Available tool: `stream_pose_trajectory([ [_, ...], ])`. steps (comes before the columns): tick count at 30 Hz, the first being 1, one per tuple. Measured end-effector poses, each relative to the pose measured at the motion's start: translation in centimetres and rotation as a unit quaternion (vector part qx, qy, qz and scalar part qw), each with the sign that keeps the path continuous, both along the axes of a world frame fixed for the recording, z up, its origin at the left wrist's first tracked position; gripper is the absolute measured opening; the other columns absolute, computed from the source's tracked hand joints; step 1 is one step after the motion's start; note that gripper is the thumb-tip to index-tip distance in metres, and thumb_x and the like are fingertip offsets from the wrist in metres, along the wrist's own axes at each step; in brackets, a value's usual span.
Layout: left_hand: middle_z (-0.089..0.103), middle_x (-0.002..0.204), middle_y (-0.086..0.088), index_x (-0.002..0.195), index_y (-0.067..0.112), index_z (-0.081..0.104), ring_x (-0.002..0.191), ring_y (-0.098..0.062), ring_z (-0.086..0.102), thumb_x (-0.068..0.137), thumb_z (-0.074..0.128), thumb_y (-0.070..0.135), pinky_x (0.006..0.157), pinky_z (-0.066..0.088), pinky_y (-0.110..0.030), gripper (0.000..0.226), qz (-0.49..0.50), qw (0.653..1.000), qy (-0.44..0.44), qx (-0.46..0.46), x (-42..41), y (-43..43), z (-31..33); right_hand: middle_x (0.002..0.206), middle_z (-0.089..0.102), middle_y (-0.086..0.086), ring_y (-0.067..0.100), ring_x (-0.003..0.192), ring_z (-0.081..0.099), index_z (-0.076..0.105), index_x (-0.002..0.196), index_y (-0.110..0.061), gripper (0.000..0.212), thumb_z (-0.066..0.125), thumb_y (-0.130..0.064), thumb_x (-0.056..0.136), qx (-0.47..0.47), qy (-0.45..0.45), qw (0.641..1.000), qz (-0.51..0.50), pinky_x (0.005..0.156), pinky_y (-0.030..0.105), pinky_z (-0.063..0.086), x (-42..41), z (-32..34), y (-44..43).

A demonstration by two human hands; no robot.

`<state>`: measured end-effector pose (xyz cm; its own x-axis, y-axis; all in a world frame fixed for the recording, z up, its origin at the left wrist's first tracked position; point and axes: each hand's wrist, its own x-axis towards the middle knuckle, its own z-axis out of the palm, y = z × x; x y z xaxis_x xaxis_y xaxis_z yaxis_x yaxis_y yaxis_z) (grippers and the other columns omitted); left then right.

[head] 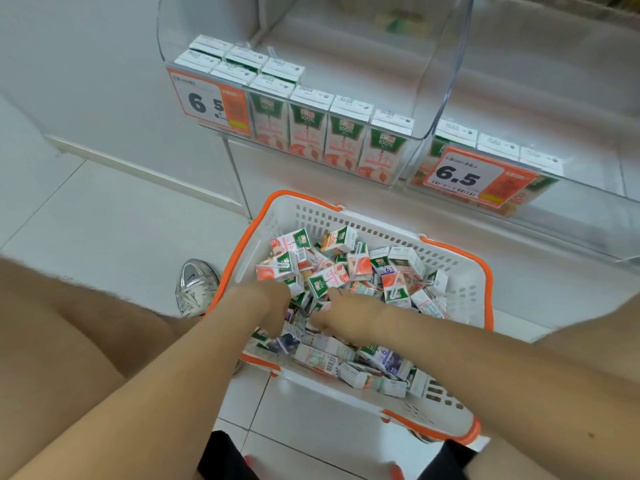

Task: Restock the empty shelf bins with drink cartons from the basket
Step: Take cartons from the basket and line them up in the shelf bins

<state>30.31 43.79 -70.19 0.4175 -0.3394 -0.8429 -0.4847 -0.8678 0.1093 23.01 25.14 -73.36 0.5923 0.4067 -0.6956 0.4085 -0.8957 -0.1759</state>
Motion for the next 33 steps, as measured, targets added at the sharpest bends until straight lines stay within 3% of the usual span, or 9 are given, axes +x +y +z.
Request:
stream_pose_trajectory([
  [5,0.061,0.097,-0.012,0.122,0.005,0.062,0.07,-0.018,0.062,0.096,0.063,0.027,0.071,0.055,-0.033,0.034,0.057,0.998,-0.004,-0.02,0.8,-0.3,2.8,0.089,0.054,0.007,0.024,0.073,0.057,0.026,0.14,-0.031,0.055,0.063,-0.022,0.099,0.127,0.058,0.963,-0.23,0.064,0.044,0.052,0.3,3.1,-2.2],
  [7,0.058,0.092,-0.011,0.103,0.008,0.061,0.069,-0.017,0.068,0.1,0.058,0.032,0.066,0.053,-0.033,0.025,0.071,0.997,-0.018,-0.036,1.2,-0.5,3.8,0.086,0.058,0.005,0.023,0.07,0.061,0.026,0.147,-0.022,0.062,0.064,-0.024,0.098,0.172,0.065,0.922,-0.34,0.059,0.037,0.051,0.5,4.5,-2.7],
  [11,0.066,0.099,-0.006,0.093,0.013,0.057,0.076,-0.02,0.075,0.1,0.061,0.04,0.071,0.059,-0.038,0.028,0.067,0.991,-0.085,-0.079,2.2,-0.5,6.5,0.116,0.056,0.006,0.026,0.093,0.075,0.031,0.152,-0.027,0.079,0.075,-0.013,0.089,0.341,0.142,0.717,-0.591,0.074,0.035,0.064,0.2,8.2,-3.1],
  [13,0.069,0.113,-0.01,0.109,0.009,0.064,0.078,-0.021,0.075,0.1,0.064,0.044,0.08,0.06,-0.042,0.036,0.074,0.985,-0.11,-0.112,2.6,-0.5,8.4,0.108,0.055,0.008,0.018,0.08,0.072,0.039,0.152,-0.014,0.078,0.077,-0.003,0.084,0.421,0.164,0.636,-0.626,0.081,0.039,0.064,-0.1,10.1,-2.9],
  [16,0.06,0.135,-0.011,0.138,0.012,0.059,0.09,-0.021,0.067,0.099,0.067,0.045,0.083,0.051,-0.034,0.052,0.086,0.972,-0.141,-0.165,2.7,-0.6,12.2,0.09,0.065,0.006,0.014,0.071,0.07,0.058,0.128,0.004,0.05,0.079,0.002,0.082,0.454,0.103,0.669,-0.579,0.082,0.039,0.064,-0.9,13.1,-2.3],
  [18,0.06,0.124,-0.005,0.137,0.017,0.061,0.101,-0.023,0.062,0.097,0.069,0.045,0.083,0.047,-0.031,0.049,0.08,0.962,-0.169,-0.198,2.6,-0.3,14.5,0.089,0.073,0.001,0.015,0.071,0.074,0.064,0.112,-0.013,0.04,0.085,-0.005,0.08,0.446,0.015,0.716,-0.537,0.07,0.032,0.062,-1.3,15.6,-1.7],
  [21,0.049,0.094,0.012,0.123,0.027,0.067,0.101,-0.018,0.053,0.092,0.076,0.044,0.079,0.04,-0.031,0.036,0.075,0.941,-0.22,-0.245,2.4,0.3,17.3,0.096,0.071,-0.009,0.006,0.075,0.072,0.05,0.114,-0.028,0.062,0.094,-0.04,0.071,0.385,-0.168,0.765,-0.489,0.059,0.025,0.054,-1.6,18.6,-0.9],
  [28,0.066,0.09,0.011,0.095,0.033,0.063,0.084,-0.02,0.065,0.076,0.084,0.041,0.075,0.059,-0.041,0.029,0.187,0.855,-0.345,-0.338,3.0,0.6,19.4,0.097,0.065,-0.016,-0.002,0.084,0.066,0.041,0.13,-0.026,0.04,0.063,-0.043,0.101,0.476,-0.323,0.707,-0.412,0.072,0.024,0.053,1.4,21.7,-0.5],
  [33,0.072,0.099,0.004,0.111,0.026,0.069,0.093,-0.024,0.065,0.084,0.076,0.023,0.078,0.055,-0.038,0.028,0.218,0.791,-0.384,-0.423,3.7,-0.2,19.3,0.091,0.062,-0.003,0.016,0.078,0.063,0.045,0.121,-0.026,0.021,0.054,-0.038,0.106,0.496,-0.416,0.663,-0.376,0.067,0.042,0.053,6.0,23.9,-0.2],
])
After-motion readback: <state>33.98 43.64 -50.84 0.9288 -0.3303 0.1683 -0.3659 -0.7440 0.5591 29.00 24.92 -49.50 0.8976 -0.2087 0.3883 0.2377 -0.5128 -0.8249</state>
